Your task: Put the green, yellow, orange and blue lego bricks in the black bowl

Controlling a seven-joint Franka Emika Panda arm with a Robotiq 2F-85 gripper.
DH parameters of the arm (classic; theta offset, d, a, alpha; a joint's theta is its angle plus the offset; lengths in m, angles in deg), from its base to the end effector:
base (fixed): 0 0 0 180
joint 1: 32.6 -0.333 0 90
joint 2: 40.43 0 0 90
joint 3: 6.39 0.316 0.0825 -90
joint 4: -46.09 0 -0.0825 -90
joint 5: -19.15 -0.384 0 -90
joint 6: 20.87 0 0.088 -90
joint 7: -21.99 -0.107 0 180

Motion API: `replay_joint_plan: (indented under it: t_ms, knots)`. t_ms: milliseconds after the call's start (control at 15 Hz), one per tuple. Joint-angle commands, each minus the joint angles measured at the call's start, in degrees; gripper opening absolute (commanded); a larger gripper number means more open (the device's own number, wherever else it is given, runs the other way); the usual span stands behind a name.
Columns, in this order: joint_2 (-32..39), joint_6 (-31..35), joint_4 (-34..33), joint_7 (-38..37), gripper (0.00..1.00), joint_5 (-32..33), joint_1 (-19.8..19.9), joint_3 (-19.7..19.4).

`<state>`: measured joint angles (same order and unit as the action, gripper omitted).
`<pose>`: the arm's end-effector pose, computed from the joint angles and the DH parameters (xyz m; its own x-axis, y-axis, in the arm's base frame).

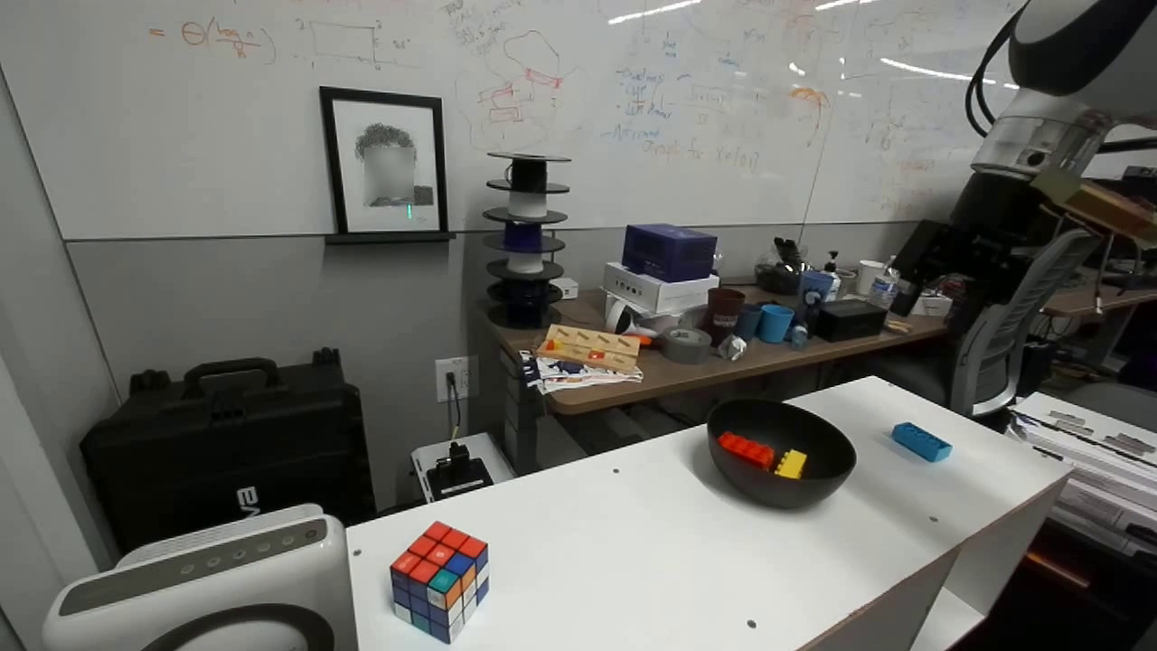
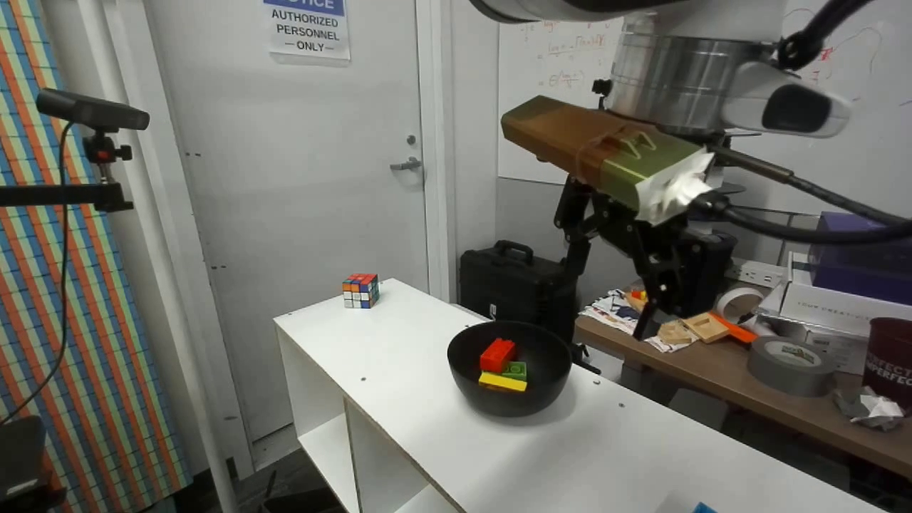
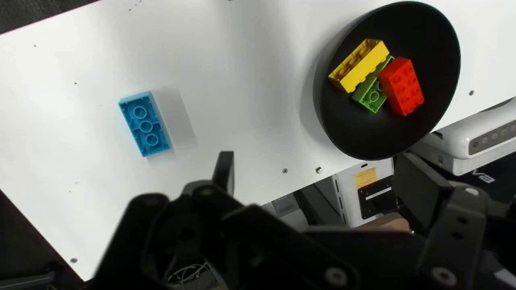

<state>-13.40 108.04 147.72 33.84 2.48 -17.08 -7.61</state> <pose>0.6325 -0.1806 0.2958 0.9636 -0.2658 0.0300 -0.2536 -0.9435 -0.2131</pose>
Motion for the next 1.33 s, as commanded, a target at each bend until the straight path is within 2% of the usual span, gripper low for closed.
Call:
replay_joint_plan:
  t_ms: [0, 200, 600, 733, 1000, 1267]
  knots:
    - [1.89, -4.66, -2.71, 5.13, 1.00, -1.26, 2.40, -0.24]
    - [4.01, -7.50, -3.34, 8.24, 1.00, 1.51, 3.53, -1.71]
    - [11.47, 0.26, -5.54, 14.23, 1.00, 11.09, 3.48, -3.49]
    - [14.24, 4.02, -7.00, 13.38, 1.00, 13.48, 2.95, -3.48]
    - [19.17, 12.21, -9.74, 13.23, 1.00, 15.36, 3.06, -2.13]
    - [22.67, 15.82, -12.26, 12.76, 1.00, 15.58, 3.68, -1.06]
